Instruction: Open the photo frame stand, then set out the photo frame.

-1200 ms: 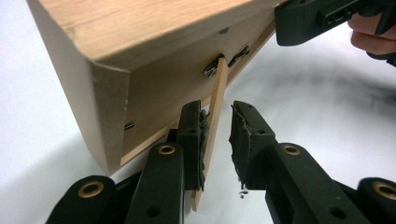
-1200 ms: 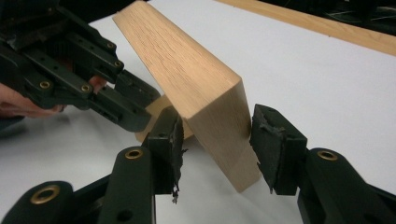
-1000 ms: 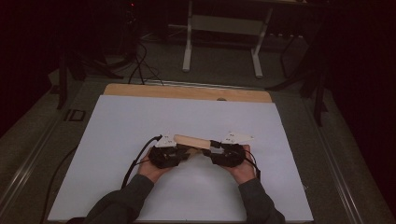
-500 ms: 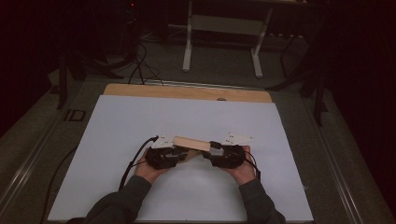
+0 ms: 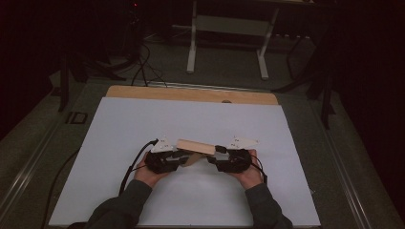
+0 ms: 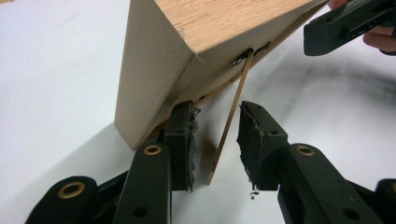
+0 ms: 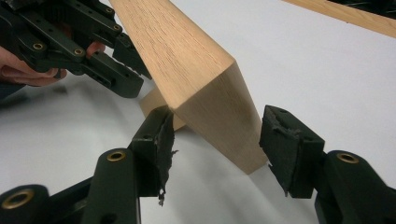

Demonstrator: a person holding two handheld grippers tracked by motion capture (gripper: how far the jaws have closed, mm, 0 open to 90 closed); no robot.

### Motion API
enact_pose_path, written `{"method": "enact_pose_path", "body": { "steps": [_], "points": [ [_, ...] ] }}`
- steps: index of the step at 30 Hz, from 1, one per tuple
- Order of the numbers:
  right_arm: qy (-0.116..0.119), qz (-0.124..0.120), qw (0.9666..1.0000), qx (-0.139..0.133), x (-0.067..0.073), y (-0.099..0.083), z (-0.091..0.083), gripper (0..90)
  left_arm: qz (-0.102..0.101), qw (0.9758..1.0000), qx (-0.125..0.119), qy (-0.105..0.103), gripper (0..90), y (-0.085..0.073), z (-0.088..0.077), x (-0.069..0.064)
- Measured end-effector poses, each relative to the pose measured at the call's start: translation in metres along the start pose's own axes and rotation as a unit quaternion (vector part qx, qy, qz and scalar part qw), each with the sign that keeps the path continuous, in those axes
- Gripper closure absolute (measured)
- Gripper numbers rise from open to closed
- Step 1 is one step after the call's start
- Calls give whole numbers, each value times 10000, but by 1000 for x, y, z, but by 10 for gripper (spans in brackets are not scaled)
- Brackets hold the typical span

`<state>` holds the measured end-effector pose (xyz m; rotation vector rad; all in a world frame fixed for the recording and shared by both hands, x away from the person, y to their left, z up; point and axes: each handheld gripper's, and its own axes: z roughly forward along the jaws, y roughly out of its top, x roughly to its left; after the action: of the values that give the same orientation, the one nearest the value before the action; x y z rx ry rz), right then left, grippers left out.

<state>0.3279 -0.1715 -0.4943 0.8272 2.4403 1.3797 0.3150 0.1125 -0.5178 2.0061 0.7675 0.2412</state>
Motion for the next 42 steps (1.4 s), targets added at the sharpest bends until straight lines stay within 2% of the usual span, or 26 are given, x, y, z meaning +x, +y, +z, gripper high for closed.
{"method": "enact_pose_path", "body": {
  "steps": [10, 20, 26, 32, 38, 42],
  "points": [
    [51, 3, 10000, 37, -1, -1, 1, 436, -28, 10000, 29, 47, 657, -2, 0, 1],
    [160, -66, 9997, 193, -2, -6, -4, 432, -65, 10000, 16, 49, 672, -3, -1, 3],
    [189, -58, 9995, 244, -4, -10, -8, 461, -69, 10000, 9, 59, 689, -4, -2, 3],
    [164, -19, 9995, 281, -9, -13, -11, 541, -73, 10000, 3, 65, 718, -4, -3, 3],
    [-74, -139, 9991, 390, -13, -14, -12, 743, -67, 9999, 18, 138, 780, -4, -3, 3],
    [-268, -147, 9989, 355, -15, -13, -13, 897, -19, 9997, -44, 236, 819, -4, -4, 3]
  ]
}}
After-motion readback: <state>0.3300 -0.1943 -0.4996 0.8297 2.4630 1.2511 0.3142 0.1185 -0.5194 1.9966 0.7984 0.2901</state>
